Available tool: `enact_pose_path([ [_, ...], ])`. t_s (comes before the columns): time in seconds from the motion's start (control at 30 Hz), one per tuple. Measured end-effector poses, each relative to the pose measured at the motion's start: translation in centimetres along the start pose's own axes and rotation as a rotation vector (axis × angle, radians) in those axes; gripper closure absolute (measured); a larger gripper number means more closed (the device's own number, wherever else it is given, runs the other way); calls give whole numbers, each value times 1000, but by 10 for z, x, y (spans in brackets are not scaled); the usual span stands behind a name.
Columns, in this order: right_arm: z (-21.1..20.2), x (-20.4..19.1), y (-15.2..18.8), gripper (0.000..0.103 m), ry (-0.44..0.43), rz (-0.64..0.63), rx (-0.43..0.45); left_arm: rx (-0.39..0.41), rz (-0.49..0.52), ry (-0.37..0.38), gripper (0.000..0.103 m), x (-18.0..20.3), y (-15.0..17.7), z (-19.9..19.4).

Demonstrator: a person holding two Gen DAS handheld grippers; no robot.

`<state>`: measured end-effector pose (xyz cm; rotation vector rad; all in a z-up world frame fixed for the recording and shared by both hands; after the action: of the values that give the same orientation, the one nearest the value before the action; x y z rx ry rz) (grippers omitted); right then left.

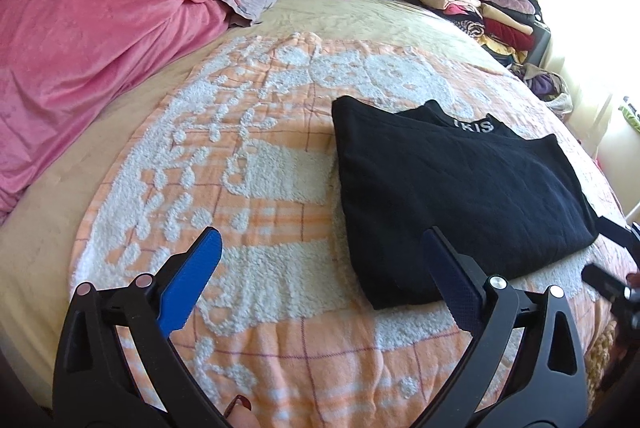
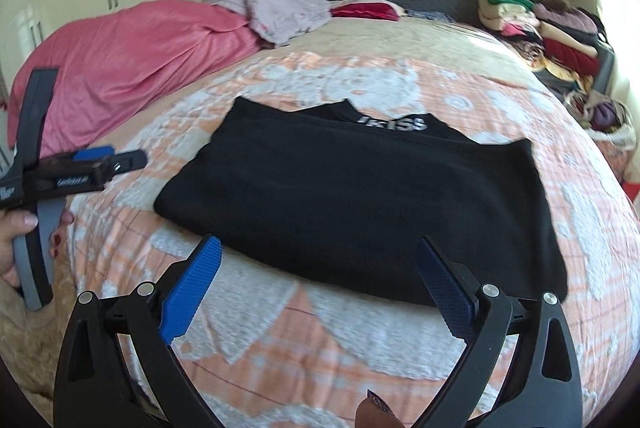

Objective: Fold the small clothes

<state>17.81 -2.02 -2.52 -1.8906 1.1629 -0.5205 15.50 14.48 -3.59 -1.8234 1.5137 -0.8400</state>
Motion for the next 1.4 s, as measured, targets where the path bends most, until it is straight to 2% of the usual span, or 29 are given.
enact_pose_path([
  [0.3,34,-54,4,6,-31,-139,-28,-4,12,-28,10,-6,-20,19],
  [0.53,62,-83,14,6,2,-270,-45,-16,25,-32,10,-4,-30,33],
  [0.77,89,-91,24,6,60,-374,-66,-34,38,-36,10,-1,-35,48],
  [1.0,114,-89,22,5,92,-378,-67,-68,38,-43,10,-1,-37,68],
  [1.2,131,-94,12,5,138,-443,-35,-104,8,-32,10,-1,-37,86],
  [1.27,133,-96,7,7,157,-462,2,-116,-3,-24,10,-1,-38,92],
  [1.3,131,-97,3,8,165,-479,40,-124,-7,-21,10,0,-37,95],
  [1.37,127,-100,1,38,133,-493,71,-132,-7,-18,10,2,-38,99],
  [1.4,124,-101,0,43,120,-492,84,-138,-4,-16,10,3,-38,101],
])
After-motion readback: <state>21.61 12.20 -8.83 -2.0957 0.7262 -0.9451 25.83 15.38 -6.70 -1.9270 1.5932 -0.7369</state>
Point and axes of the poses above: each gripper's, at about its wrist camera, not at the fingertips, and z roughly the way its jaws point, x to its right, y to its underside, the point moved 7 cm from there along z, roughly the way its jaws point, and after that the axes turned 9 degrees about x, right-handed, at the moved point
